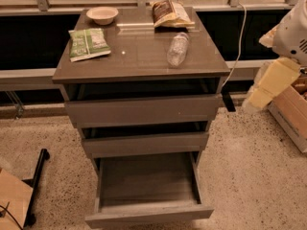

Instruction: Place water bottle into bottom drawer

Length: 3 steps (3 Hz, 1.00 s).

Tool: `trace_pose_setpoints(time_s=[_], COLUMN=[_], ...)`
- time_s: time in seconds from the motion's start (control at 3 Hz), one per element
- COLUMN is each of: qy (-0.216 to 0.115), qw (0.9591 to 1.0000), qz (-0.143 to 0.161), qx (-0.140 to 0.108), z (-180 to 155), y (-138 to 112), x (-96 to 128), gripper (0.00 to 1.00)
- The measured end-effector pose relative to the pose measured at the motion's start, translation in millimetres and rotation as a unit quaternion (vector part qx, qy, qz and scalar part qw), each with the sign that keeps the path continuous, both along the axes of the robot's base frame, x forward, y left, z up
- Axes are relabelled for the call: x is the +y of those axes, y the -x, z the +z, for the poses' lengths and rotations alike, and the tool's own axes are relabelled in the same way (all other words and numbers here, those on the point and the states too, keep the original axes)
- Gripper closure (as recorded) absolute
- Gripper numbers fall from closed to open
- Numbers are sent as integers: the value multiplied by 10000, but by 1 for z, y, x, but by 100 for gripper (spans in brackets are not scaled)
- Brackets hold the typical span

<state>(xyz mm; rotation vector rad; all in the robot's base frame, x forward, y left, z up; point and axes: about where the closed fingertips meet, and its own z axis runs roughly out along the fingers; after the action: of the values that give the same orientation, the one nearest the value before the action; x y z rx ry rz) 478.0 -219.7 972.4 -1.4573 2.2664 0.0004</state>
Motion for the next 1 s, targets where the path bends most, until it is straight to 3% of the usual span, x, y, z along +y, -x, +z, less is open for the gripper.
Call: trace_pose_setpoints(time_s=[0.67,1.0], qy=[-568,-927], qw=[9964,9923], qz=[-624,-748], qx=[65,323], z=[-23,-55], y=[-56,-114], x=[-14,-18], gripper=[0,0])
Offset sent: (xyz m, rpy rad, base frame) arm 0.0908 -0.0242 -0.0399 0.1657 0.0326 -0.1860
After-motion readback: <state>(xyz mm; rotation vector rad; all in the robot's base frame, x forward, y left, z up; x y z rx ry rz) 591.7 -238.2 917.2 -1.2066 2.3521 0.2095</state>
